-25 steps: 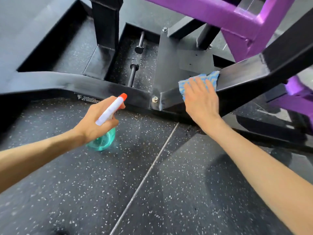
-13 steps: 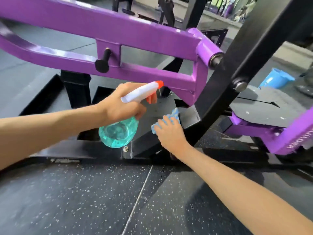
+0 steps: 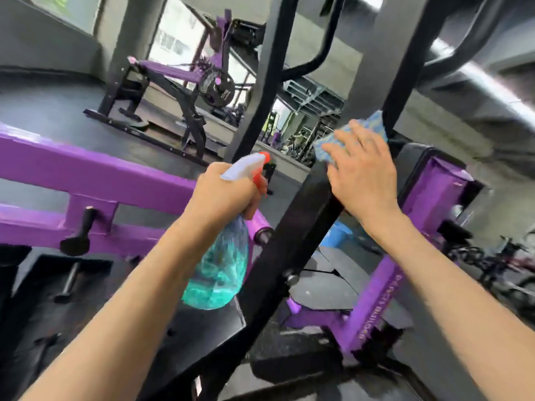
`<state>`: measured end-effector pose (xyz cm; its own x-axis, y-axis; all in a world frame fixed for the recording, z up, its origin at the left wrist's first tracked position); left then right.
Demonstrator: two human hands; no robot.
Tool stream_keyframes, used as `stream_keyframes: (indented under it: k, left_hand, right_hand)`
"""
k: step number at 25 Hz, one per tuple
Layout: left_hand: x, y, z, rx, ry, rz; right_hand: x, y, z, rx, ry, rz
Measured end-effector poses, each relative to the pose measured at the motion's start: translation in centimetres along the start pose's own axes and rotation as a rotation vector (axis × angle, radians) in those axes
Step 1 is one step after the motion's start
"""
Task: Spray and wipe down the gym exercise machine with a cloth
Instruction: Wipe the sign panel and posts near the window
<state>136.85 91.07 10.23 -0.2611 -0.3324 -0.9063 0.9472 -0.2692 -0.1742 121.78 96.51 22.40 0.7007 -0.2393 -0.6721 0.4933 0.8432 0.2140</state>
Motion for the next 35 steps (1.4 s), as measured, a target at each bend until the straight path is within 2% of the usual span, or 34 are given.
stream_keyframes:
  k: [1, 2, 5, 6, 7, 8, 10, 11, 12, 14, 16, 18, 22, 24, 28, 32, 35]
  left_hand:
    - [-0.3, -0.4, 0.0, -0.023, 0.016, -0.039]
    - [-0.6, -0.8, -0.1, -0.039, 0.028, -0.071]
    - [-1.2, -1.2, -0.3, -0.115, 0.053, -0.043]
    - [-1.4, -1.3, -0.6, -0.138, 0.053, -0.001]
    - [-1.7, -1.4, -0.9, -0.138, 0.042, 0.04]
    - [-2.1, -1.7, -1.1, -0.125, 0.024, 0.076]
    - [-2.6, -1.7, -1.5, -0.111, 0.012, 0.115]
    - [-2.8, -1.5, -1.7, -0.121, 0.019, 0.121]
    - [-2.9, -1.1, -1.7, -0.144, 0.027, 0.12]
    - [-3.2, -0.3, -1.7, -0.198, 0.044, 0.101]
    - [-3.6, 0.0, -2.0, -0.213, 0.054, 0.123]
    - [-3.9, -0.1, -2.2, -0.212, 0.056, 0.165]
    - [-4.2, -1.3, -1.9, -0.191, 0.047, 0.217]
    - [-4.1, -1.4, -2.0, -0.191, 0.057, 0.192]
    - [-3.2, -1.1, -2.2, -0.208, 0.072, 0.149]
    - [-2.0, -1.7, -2.4, -0.192, 0.086, 0.318]
    - [-1.0, -2.4, -2.3, -0.156, 0.092, 0.288]
  right_hand:
    - [-0.3, 0.7, -0.1, -0.007, -0.044, 0.014]
    - [1.6, 0.4, -1.5, 0.025, 0.007, 0.041]
    - [12.1, -2.1, -10.1, 0.248, 0.529, 0.099]
    - [12.0, -2.2, -10.7, 0.265, 0.589, 0.102]
    - [10.0, -2.2, -9.2, 0.211, 0.541, 0.05]
    - [6.7, -1.9, -6.6, 0.132, 0.37, 0.004]
    - [0.3, 0.2, -2.3, -0.001, -0.131, 0.051]
    - [-0.6, 0.6, -2.0, -0.007, -0.339, 0.083]
    - [0.6, 0.6, -2.8, -0.006, -0.471, 0.085]
    - [5.3, -0.9, -6.2, 0.059, -0.528, 0.072]
    - [8.0, -2.1, -8.7, 0.153, -0.419, 0.052]
    - [6.1, -2.5, -6.8, 0.149, -0.34, 0.045]
    - [-0.9, -1.1, -1.4, -0.075, -0.656, 0.182]
    - [0.4, -1.2, -3.3, -0.092, -0.721, 0.171]
    - [4.8, -2.4, -9.9, -0.037, -0.855, 0.49]
    - [-0.8, -2.7, -6.0, -0.158, -1.12, 0.68]
    - [-3.0, -3.2, -6.8, -0.239, -1.316, 0.766]
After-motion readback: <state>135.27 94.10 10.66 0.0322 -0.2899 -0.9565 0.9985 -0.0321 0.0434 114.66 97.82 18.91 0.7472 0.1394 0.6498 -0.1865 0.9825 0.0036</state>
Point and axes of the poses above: each hand's wrist, its own z-axis towards the middle knuckle, its own y-axis out of the back of the hand, x = y × z, the point moved 10 cm from there along z, towards the middle knuckle, and after that the axes turned 1 degree about -x, right-handed, at the moved point
